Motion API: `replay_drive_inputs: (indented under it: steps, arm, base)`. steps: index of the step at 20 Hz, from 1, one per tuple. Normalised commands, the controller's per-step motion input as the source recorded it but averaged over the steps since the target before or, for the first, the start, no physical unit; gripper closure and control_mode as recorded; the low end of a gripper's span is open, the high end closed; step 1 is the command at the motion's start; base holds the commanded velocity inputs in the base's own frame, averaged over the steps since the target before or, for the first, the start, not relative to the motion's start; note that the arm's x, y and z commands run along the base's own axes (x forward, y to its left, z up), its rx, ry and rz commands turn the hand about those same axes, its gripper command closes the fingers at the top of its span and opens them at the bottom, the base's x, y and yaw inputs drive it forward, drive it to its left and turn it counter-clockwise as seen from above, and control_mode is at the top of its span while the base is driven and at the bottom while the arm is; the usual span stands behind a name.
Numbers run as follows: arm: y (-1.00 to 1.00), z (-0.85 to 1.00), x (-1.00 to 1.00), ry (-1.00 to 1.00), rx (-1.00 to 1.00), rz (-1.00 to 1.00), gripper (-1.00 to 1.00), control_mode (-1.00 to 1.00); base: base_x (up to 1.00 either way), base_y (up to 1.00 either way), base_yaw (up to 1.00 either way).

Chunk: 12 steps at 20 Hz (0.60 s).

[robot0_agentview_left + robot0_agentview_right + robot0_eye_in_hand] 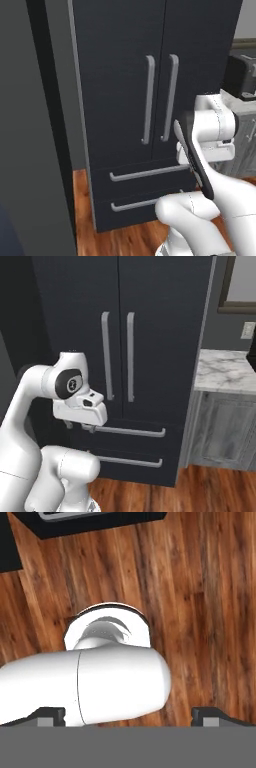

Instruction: Place one of the steaks on the plate and the other in the bowl. Then place the bowl in the fridge.

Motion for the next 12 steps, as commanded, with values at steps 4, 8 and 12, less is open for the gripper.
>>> replay_drive_inputs:
  steps: [4,8,12]
  arm:
    - [0.00,0.00,0.00,0.00,0.00,0.00,-1.00,1.00]
    - [0.00,0.00,0.00,0.00,0.00,0.00,-1.00,1.00]
    - [0.00,0.00,0.00,0.00,0.00,0.00,-1.00,1.00]
  base:
    - [0.02,0.00,-0.03]
    - [0.00,-0.49,0.13]
    - [0.00,-0.43,0.17]
